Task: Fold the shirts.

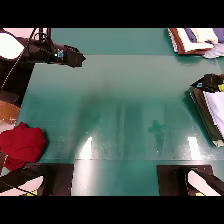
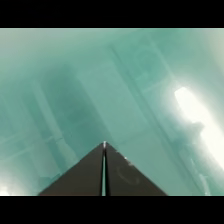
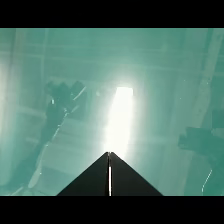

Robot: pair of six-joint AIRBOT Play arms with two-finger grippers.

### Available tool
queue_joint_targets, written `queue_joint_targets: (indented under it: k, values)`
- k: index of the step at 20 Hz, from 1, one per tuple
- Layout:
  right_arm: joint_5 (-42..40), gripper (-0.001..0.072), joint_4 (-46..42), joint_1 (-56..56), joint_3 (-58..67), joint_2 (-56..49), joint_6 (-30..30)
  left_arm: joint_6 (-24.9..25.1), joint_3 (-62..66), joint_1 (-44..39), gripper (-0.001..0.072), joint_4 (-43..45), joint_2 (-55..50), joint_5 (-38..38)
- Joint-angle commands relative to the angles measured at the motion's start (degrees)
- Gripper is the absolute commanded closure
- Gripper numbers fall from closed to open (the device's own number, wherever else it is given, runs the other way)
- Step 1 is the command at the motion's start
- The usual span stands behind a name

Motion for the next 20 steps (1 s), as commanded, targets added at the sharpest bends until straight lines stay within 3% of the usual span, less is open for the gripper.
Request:
queue_joint_targets:
  k: [1, 16, 17, 20]
  values:
    - [0.2, 0.069, 0.02, 0.09, -0.02, 0.04, 0.02, 0.0, 0.02, 0.04, 0.0679, 0.02, 0.04, 0.02]
    - [3.39, 0.069, 0.02, 0.09, -0.02, 0.04, 0.02, -0.09, 0.02, 0.07, 0.0679, -0.57, 0.07, 2.12]
    - [3.41, 0.069, 0.02, 0.09, -0.02, 0.04, 0.02, -0.35, 0.37, 0.48, 0.068, 0.09, 0.13, 0.55]
    - [3.41, 0.069, 0.02, 0.09, -0.02, 0.04, 0.02, -0.63, 0.57, 7.08, 0.068, 3.23, 2.64, -13.7]
